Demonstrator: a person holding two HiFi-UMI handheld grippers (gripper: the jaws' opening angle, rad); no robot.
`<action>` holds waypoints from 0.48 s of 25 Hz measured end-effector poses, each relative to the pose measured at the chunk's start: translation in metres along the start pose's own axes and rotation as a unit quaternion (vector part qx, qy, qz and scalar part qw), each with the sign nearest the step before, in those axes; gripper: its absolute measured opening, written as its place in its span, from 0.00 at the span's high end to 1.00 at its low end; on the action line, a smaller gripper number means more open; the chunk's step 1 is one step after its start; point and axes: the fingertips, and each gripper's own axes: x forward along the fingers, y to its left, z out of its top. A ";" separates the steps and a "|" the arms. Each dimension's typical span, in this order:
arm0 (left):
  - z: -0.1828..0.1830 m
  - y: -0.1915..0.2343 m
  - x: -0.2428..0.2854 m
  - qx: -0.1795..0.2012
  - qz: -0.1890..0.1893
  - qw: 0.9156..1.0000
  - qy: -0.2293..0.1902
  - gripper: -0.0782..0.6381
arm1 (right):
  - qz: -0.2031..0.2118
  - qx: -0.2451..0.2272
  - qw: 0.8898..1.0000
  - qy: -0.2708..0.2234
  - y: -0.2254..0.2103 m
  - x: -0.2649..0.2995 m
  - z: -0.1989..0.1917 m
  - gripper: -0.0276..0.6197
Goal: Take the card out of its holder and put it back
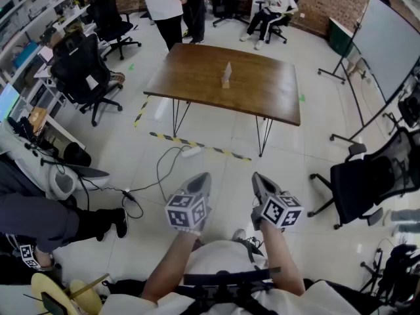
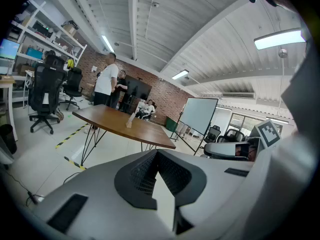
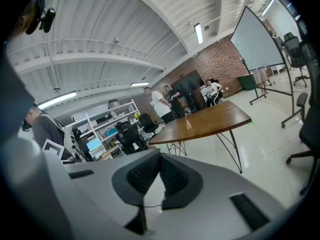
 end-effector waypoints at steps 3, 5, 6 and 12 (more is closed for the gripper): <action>0.003 0.002 0.002 0.003 -0.003 1.000 -0.002 0.90 | -0.001 -0.001 1.000 -0.002 0.001 0.003 0.001 0.95; 0.005 0.004 0.001 0.004 -0.003 1.000 -0.003 0.90 | -0.002 -0.001 1.000 -0.005 0.002 0.005 0.002 0.95; 0.005 0.005 0.001 0.005 -0.003 1.000 -0.004 0.90 | -0.002 -0.001 1.000 -0.006 0.003 0.006 0.002 0.95; 0.005 0.014 -0.002 0.006 -0.004 1.000 -0.001 0.90 | -0.001 0.003 1.000 -0.007 0.009 0.012 -0.002 0.95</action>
